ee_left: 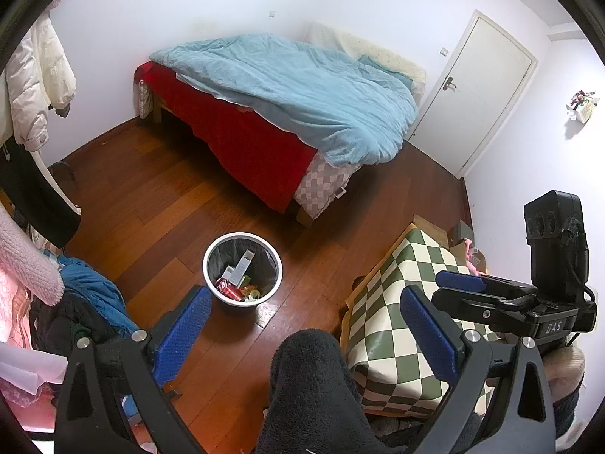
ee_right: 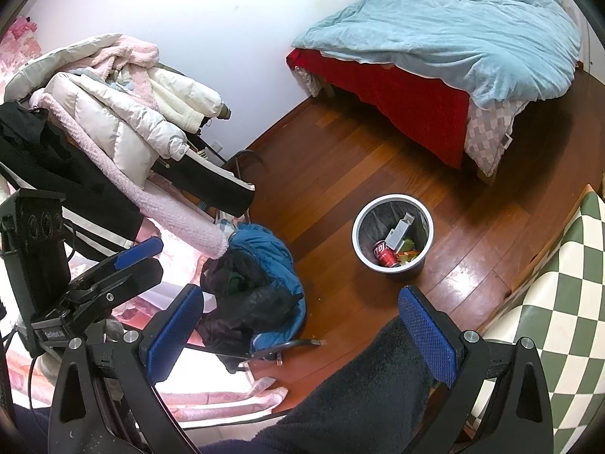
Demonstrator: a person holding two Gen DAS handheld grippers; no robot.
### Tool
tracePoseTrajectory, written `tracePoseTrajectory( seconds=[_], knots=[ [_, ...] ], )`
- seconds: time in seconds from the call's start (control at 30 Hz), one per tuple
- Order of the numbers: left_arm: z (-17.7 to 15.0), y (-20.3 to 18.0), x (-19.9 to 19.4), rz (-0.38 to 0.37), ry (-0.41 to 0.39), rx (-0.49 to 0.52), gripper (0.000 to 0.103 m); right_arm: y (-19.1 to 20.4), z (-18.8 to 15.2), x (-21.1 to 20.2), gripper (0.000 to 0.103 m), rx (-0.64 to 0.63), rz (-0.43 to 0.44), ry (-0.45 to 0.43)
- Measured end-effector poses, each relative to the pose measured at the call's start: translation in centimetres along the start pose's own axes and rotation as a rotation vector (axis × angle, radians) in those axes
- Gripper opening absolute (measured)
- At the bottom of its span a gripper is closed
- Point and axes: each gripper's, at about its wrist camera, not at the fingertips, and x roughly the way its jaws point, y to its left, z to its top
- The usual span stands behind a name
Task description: Collect trash
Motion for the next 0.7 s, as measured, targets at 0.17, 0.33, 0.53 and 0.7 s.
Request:
tracePoseTrajectory(
  seconds=[0.17, 0.33, 0.53, 0.7],
  knots=[
    [-0.07, -0.10, -0.12, 0.002, -0.002, -0.004, 0.102, 0.04, 0.02, 0.07, 0.103, 0.000, -0.002, -0.002],
    [0.05, -0.38, -0.20, 0.004, -0.006, -0.003, 0.102, 0.02, 0.06, 0.05, 0.103, 0.000, -0.001, -0.002],
    [0.03, -0.43, -0.24, 0.000, -0.005, -0.001, 0.102, 0.08, -0.08, 0.13, 0.103, 0.000, -0.001, -0.002],
    [-0.19, -0.08, -0.22, -0.012, -0.003, 0.002, 0.102, 0.01, -0.05, 0.01, 0.103, 0.000, 0.001, -0.002]
  ],
)
